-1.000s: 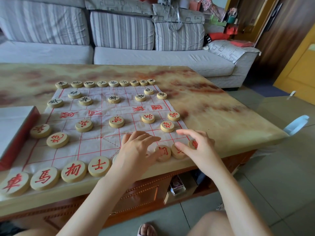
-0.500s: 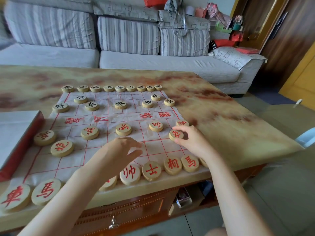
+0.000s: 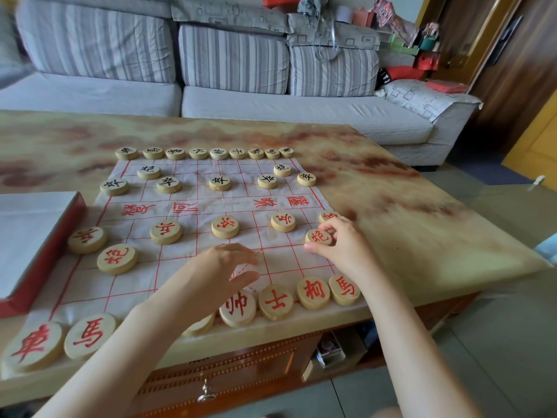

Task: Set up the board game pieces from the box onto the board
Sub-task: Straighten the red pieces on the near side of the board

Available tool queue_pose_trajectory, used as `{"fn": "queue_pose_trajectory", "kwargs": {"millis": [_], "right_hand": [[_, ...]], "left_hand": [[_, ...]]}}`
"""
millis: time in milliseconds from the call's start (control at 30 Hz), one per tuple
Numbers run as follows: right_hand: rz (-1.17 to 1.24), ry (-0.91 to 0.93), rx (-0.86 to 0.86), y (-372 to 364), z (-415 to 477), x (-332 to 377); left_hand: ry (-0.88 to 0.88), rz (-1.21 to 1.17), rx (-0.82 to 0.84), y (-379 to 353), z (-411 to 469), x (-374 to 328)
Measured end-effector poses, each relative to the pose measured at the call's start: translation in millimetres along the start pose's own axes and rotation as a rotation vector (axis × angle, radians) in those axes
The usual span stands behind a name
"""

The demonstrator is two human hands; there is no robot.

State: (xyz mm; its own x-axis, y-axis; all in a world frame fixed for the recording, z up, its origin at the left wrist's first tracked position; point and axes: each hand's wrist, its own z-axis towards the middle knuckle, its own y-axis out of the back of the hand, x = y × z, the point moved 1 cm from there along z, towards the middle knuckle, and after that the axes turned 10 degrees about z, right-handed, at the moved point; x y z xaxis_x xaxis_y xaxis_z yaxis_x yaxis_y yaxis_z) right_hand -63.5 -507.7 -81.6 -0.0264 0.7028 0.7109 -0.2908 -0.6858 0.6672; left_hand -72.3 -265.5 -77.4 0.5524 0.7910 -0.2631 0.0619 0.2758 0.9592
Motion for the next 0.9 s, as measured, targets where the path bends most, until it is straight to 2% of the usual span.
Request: {"fn": "queue_pose_trajectory", "kwargs": {"millis": [400, 533, 633, 700, 833, 900], "right_hand": [[-0.006, -0.012, 0.015, 4.5, -5.8, 4.4], [-0.005, 0.032, -0.039, 10.4, -8.0, 10.4], [0.132, 0.162, -0.146, 11.4, -10.7, 31.3], [0.175, 0.188, -0.094, 1.8, -12.4, 48.1], [0.120, 0.272, 0.174, -39.1, -12.4, 84.2], [0.118, 0.324, 0.253, -62.5, -10.1, 103.7]], "left_hand": [[0.067, -0.053, -0.068, 11.5, -10.0, 9.5], [0.128, -0.053, -0.257, 33.5, -29.7, 19.2], [0.291, 0.054, -0.385, 52.8, -44.6, 46.0], [0.392, 0.072, -0.391, 62.1, -53.4, 67.4], [0.522, 0.056, -0.333, 69.0, -64.5, 95.1], [0.551, 0.041, -0.295, 68.5, -68.1, 102.1]]}}
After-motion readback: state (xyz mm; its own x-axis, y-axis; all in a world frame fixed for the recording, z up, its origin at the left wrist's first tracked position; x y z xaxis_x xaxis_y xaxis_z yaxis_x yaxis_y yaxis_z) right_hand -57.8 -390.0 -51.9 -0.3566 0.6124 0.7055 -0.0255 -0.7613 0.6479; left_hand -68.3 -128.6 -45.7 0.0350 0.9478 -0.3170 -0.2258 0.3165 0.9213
